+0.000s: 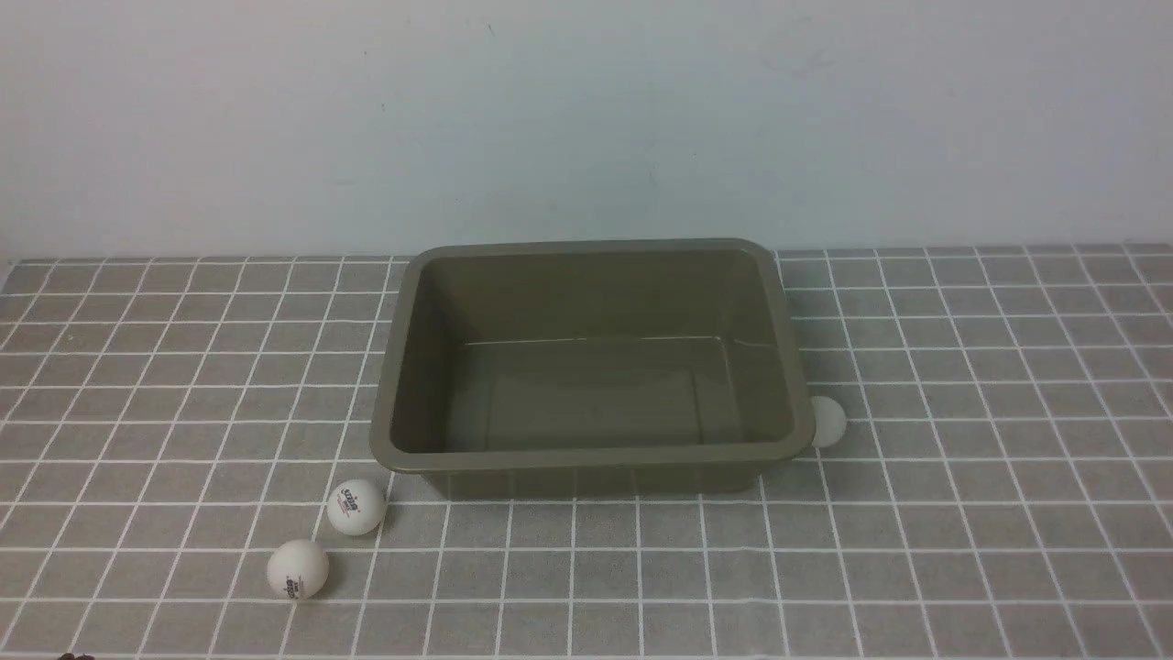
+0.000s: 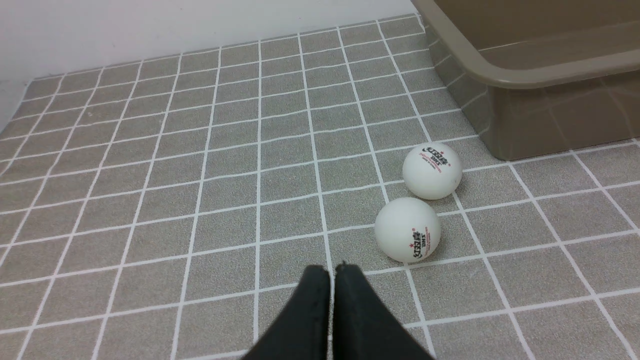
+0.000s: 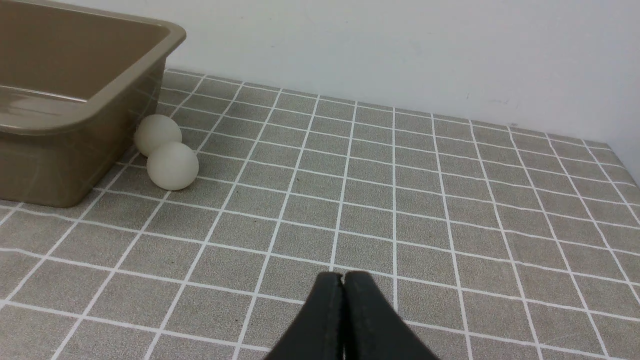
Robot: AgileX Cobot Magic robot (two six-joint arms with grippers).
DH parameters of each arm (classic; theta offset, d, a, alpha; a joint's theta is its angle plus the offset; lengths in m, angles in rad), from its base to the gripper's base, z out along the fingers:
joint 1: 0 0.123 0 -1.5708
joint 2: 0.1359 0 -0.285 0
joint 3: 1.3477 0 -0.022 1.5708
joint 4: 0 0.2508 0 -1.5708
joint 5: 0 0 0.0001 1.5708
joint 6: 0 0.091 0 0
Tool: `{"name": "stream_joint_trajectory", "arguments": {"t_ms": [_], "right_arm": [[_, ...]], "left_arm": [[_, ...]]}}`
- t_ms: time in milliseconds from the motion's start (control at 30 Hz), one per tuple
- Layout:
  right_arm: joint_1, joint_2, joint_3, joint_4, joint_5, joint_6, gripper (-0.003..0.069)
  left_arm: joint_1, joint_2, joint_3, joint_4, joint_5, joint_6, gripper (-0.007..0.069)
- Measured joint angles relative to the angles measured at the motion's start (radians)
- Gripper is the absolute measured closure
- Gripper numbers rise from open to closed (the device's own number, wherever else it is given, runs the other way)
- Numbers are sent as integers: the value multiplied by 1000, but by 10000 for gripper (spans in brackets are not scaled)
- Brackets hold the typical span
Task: Put the table tennis balls into the box on the grey coffee tablecloth.
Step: 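Reach for and grasp a ping pong ball on the table beside the basket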
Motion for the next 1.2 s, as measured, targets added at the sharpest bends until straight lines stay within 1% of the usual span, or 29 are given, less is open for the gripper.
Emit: {"name": "stream_joint_trajectory", "arguments": {"t_ms": [1000,1067,1133,1200], "right_arm": [[0,0,0,-2,0,0,669],[0,0,0,-14,0,0,669],[0,0,0,-29,1,0,669],[0,0,0,-40,2,0,669]], "left_arm": [[0,0,1,-2,-13,3,629],[0,0,3,-53,-52,-19,629],[0,0,3,-147,-113,-63,629],[0,0,3,-293,-185,-117,629]]}}
